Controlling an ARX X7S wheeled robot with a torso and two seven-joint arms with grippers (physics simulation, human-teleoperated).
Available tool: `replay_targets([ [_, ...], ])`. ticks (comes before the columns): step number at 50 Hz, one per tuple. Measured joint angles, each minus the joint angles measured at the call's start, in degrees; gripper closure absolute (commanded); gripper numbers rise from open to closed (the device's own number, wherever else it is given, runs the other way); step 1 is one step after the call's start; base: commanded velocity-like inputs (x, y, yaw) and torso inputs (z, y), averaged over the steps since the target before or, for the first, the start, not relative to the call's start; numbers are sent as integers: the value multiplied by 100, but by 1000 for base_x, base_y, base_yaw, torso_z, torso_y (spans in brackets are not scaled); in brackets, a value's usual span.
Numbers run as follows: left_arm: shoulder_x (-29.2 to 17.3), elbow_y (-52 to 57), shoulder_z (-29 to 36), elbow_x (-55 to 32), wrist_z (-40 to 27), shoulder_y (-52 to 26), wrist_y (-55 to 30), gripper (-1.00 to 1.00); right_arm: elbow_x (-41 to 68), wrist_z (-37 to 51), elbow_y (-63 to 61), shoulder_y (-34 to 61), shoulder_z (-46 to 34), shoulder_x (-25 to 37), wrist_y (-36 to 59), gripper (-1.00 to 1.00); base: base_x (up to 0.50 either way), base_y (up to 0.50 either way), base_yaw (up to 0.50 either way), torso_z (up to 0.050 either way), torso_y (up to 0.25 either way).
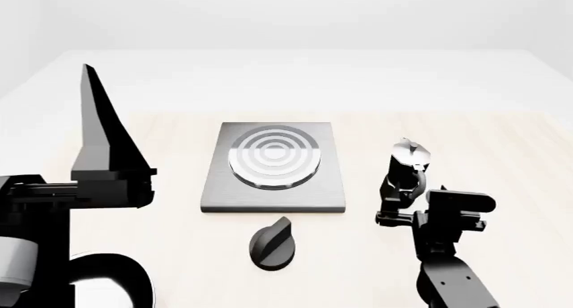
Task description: Turn on the stove and put the moka pot on it.
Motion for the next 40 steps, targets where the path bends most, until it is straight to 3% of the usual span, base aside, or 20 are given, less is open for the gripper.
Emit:
replay_targets([
  [40, -17, -51, -19, -5, 29, 40, 79, -100, -117, -497, 1596, 615, 26, -538, -261, -100, 0, 0, 0, 0, 0],
])
